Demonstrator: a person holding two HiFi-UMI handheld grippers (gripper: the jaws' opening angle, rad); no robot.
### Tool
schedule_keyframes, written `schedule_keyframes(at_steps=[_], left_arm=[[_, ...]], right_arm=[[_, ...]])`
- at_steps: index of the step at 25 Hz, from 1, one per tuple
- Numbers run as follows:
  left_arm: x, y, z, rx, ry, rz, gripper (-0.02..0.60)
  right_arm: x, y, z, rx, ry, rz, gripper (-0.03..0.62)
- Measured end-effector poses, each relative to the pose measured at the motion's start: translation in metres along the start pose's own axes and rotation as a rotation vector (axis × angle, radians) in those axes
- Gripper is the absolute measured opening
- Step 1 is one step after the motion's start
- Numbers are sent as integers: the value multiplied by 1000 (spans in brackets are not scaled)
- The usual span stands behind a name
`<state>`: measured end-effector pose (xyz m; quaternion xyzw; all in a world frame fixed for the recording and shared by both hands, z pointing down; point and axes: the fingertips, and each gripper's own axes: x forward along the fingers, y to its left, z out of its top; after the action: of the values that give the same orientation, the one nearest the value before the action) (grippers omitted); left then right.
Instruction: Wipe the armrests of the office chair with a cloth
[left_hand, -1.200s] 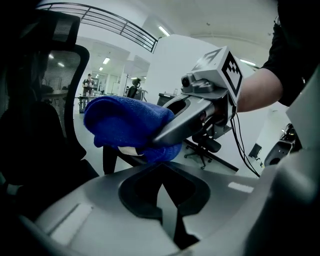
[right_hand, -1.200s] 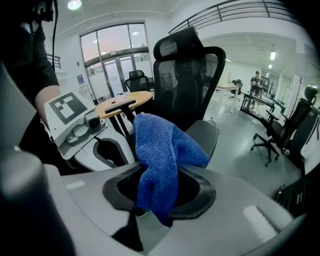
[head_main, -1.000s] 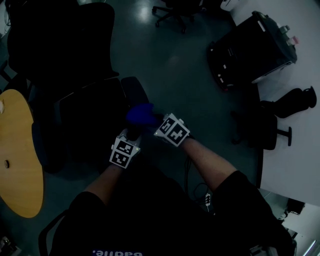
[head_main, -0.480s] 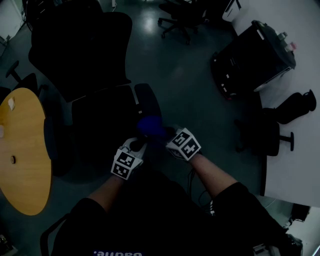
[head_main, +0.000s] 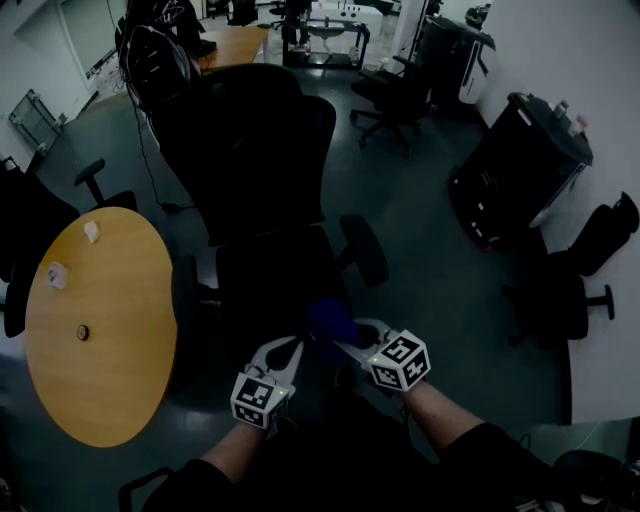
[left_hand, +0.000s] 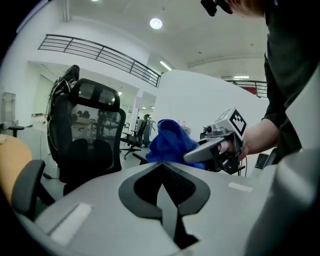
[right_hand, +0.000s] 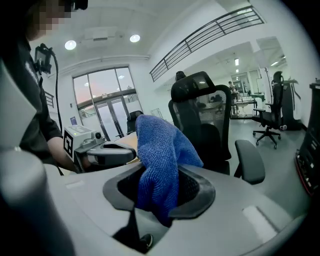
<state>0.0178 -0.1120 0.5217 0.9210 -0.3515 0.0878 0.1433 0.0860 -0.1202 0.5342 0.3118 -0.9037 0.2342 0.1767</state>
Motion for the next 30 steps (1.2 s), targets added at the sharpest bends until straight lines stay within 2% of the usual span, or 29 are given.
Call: schedule_keyframes(at_steps=[4, 7, 12, 16, 22, 26, 30], left_arm=[[-75, -1, -14, -40, -22, 41, 18], [-115, -1, -17, -57, -26, 90, 19], [-154, -29, 10, -32, -103, 133, 18], [-158, -58, 35, -1, -166, 184, 18], [-147, -137, 55, -23, -215, 204, 20], [-137, -173, 66, -14, -222, 184, 20], [-129, -188, 66, -1, -215, 156, 18]], right_arm=[[-2, 59, -20, 23, -7, 0, 141], [-14, 90, -14, 19, -41, 4, 141], [-48, 124, -7, -11, -118, 21, 143], [-73, 138, 1, -73, -207, 67, 143], [-139, 154, -10, -97, -304, 182, 143], [-164, 148, -19, -119, -330, 187, 143], [-182, 142, -18, -126, -350, 145, 143]])
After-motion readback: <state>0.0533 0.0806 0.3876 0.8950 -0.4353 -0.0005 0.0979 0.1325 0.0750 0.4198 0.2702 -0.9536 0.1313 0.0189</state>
